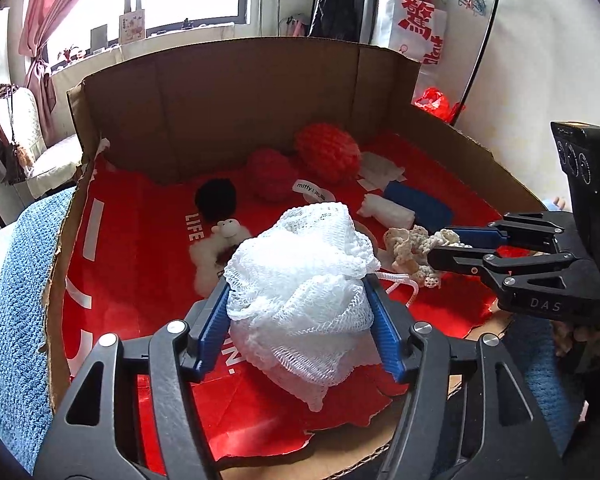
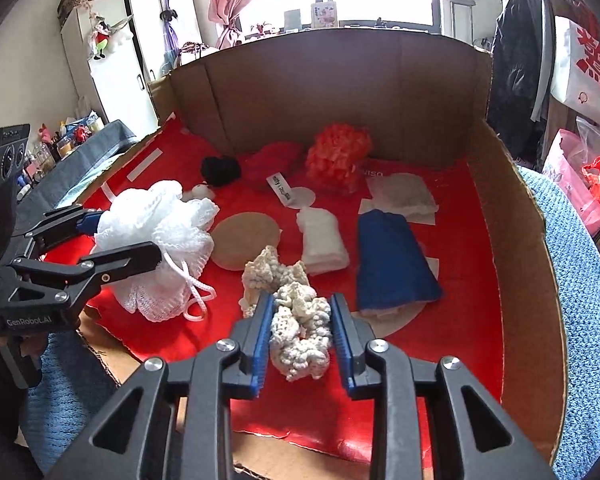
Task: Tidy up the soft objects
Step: 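Open both tools to release the bath puff and scrunchie into the box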
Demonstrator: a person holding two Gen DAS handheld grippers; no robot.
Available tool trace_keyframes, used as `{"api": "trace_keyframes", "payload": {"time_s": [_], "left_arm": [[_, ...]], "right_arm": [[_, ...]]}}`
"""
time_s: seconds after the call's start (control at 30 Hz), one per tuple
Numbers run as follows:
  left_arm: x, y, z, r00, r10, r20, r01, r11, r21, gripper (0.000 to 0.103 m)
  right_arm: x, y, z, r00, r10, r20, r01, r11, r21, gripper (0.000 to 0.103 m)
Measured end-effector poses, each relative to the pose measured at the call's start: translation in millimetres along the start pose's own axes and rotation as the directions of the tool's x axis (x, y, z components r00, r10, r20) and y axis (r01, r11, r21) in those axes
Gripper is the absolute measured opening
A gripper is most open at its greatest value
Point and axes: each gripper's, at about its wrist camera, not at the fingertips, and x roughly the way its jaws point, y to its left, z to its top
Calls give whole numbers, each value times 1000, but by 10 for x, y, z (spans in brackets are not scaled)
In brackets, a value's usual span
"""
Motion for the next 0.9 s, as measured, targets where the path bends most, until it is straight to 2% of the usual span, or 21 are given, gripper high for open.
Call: {"api": "trace_keyframes", "payload": {"time_s": [0.2,0.43,0.63,0.8,0.9], "left_arm": [[-17,8,-7,1000,7,6,-7,1000,1,66],[-67,2,8,1000,11,23,-11,1000,2,73],[-135,11,10,999,29,46,-28,1000,-9,76],[-265,12,-10,995,37,97,-33,999,-34,87],[-326,-17,-17,991,46,124,-42,998,-38,89]], "right_arm": [[-11,8,-2,999,-34,1,34,999,-19,36],[-46,20,0,999,-51,15,52,998,-29,47],[-111,30,4,997,-67,37,68,997,-29,63],[-213,43,11,993,-92,72,93,995,-21,74],[-270,56,11,991,-95,93,97,995,-14,78]]}}
